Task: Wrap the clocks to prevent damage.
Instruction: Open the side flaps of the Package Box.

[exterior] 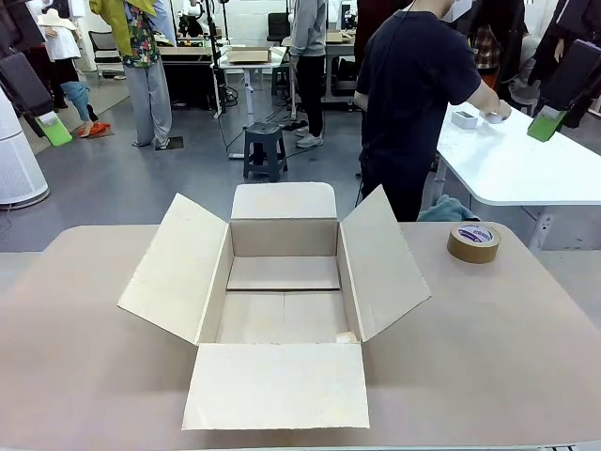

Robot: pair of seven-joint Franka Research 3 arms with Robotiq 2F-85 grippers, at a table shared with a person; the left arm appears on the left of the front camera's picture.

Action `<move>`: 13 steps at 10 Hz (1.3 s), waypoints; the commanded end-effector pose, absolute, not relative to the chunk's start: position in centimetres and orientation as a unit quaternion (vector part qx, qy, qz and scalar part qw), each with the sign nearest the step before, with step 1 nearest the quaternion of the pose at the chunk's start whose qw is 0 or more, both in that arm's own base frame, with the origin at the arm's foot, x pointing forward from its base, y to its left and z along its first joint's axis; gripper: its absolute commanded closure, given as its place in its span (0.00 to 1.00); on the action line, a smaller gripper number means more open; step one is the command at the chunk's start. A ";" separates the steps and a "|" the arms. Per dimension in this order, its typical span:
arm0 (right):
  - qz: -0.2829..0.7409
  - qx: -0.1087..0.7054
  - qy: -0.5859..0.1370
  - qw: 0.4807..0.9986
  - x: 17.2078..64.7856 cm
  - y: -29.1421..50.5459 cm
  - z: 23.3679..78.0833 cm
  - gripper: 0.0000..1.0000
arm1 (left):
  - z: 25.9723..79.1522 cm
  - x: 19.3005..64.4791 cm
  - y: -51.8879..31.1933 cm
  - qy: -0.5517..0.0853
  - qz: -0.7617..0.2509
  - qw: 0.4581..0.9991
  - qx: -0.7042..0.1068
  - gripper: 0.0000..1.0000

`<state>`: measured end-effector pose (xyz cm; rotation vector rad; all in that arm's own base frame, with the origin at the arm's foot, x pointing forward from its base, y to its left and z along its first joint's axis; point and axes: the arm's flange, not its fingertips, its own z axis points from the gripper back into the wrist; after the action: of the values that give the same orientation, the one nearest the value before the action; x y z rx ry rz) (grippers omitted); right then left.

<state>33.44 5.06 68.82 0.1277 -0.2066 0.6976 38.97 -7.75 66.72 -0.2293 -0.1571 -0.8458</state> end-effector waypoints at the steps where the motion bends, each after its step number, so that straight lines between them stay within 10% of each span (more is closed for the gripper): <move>1: 0.349 0.086 -0.103 0.928 33.1 4.9 68.2 0.00 | 66.1 38.8 -7.7 -0.087 -0.415 0.898 -0.116 0.00; 4: 0.367 0.192 -0.143 0.899 33.5 0.5 68.0 0.00 | 67.3 39.2 -4.8 -0.170 -0.484 0.840 -0.177 0.00; 8: 0.492 0.357 -0.371 0.702 35.1 -8.4 65.2 0.00 | 64.3 41.2 0.9 -0.352 -0.602 0.663 -0.272 0.00; 13: 0.474 0.379 -0.404 0.684 36.8 -13.2 60.7 0.00 | 61.3 41.3 7.0 -0.432 -0.554 0.613 -0.362 0.00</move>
<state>36.52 -12.84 60.48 0.8397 -0.9683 1.0262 41.43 5.90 61.05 -0.7961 -0.9716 -1.2790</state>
